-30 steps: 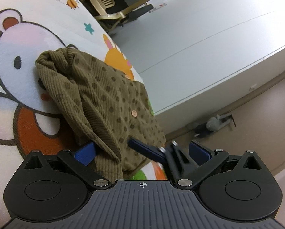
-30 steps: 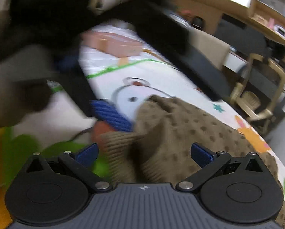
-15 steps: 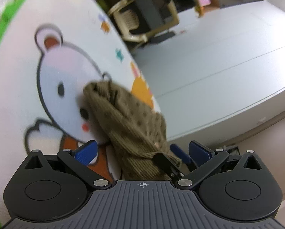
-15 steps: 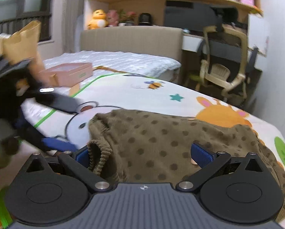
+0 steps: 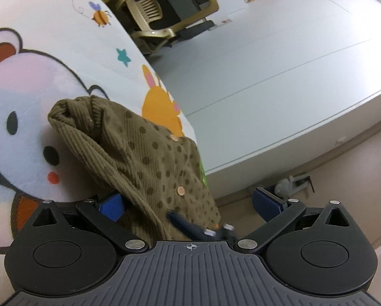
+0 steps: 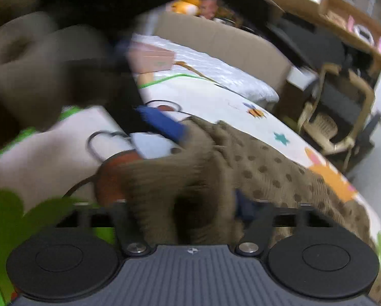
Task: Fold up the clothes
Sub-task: 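Grasp the garment's hem with the right gripper while the left gripper holds its corner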
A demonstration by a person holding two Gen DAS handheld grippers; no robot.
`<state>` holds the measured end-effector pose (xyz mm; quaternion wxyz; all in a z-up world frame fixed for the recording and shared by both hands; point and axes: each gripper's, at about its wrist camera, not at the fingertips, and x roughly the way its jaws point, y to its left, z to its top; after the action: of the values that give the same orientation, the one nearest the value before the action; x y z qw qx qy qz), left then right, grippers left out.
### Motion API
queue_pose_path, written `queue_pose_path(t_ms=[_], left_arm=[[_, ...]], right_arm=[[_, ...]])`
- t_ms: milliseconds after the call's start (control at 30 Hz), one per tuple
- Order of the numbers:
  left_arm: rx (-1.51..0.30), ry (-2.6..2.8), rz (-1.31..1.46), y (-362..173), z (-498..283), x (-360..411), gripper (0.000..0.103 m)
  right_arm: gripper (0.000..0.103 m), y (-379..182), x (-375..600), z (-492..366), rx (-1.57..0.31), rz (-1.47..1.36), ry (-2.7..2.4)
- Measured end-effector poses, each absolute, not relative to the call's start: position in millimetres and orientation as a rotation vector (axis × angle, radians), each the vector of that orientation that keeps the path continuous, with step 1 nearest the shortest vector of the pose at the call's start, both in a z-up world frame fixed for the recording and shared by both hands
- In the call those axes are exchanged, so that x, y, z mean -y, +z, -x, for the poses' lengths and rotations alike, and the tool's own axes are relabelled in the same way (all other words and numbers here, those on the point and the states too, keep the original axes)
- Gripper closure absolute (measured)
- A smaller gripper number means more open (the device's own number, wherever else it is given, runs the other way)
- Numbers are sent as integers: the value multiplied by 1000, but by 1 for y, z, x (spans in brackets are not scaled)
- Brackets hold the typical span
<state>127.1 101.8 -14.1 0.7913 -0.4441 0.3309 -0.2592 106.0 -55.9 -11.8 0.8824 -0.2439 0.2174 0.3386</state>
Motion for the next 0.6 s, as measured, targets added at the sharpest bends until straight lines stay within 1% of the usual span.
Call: queue_pose_path(t_ms=[67, 100, 133, 233, 300, 467, 600], left_arm=[[-701, -548, 968, -14, -125, -108, 0], [-693, -540, 977, -14, -123, -112, 0], [-682, -525, 988, -15, -121, -119, 0], [-665, -437, 1005, -19, -114, -137, 0], [-681, -393, 1026, -26, -116, -142, 0], [-744, -371, 1003, -36, -140, -125, 0], [-727, -247, 919, -35, -165, -115, 0]], right_arm=[[63, -6, 66, -120, -468, 435, 661], [70, -2, 72, -124, -474, 395, 646], [73, 1, 80, -128, -485, 348, 643], [75, 9, 97, -135, -497, 262, 644], [75, 10, 100, -135, -484, 252, 641], [77, 7, 102, -126, -459, 258, 654], [76, 1, 98, -123, -459, 304, 660]])
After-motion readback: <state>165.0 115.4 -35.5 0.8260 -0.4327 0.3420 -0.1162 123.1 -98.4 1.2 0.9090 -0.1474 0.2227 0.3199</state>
